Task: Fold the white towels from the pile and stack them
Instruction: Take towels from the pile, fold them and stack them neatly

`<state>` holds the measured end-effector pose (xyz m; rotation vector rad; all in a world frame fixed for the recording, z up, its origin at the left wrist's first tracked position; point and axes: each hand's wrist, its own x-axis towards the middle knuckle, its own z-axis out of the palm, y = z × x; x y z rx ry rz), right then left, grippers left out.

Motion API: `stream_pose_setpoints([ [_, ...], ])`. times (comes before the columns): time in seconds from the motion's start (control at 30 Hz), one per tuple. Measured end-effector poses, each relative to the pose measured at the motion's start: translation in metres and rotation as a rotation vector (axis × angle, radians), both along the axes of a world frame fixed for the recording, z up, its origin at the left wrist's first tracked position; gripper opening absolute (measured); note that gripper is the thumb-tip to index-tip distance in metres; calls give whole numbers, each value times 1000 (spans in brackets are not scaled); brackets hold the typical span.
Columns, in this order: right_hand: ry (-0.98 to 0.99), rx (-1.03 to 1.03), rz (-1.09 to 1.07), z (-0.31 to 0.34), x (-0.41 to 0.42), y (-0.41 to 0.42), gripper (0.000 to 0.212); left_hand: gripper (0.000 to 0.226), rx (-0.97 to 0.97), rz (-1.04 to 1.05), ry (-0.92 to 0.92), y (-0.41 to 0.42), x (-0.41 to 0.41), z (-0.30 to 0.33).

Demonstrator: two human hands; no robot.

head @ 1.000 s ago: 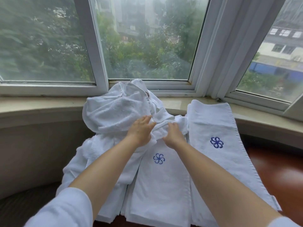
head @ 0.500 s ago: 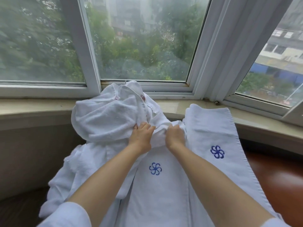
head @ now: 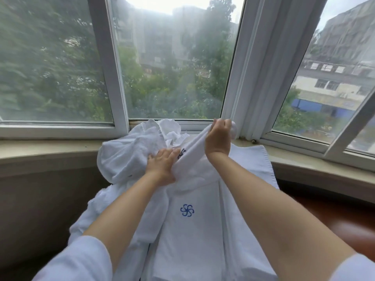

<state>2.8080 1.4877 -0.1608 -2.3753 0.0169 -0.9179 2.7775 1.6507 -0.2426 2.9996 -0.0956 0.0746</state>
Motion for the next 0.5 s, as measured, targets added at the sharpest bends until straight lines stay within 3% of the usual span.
stream_pose_setpoints([
  [0.07,-175,95,-47,27,-1,-9,31,114,46,11,59,2,0,-1],
  [0.17,-216,290,-70,55,-2,-20,28,124,69,21,159,-3,0,-4],
  [0.23,-216,316,-51,58,-6,-24,28,121,33,-1,132,-17,-1,-7],
  [0.3,-195,326,-23,48,-15,-23,29,93,-24,-57,54,-37,-1,-9],
  [0.37,-137,323,-8,32,-23,-23,30,49,-75,-105,-72,-52,-4,-8],
  [0.43,-23,258,-18,17,-26,-32,30,37,-216,-79,-218,-57,-6,-3],
  [0.5,210,198,41,1,-27,-49,24,30,-424,-9,-332,-55,-7,10],
])
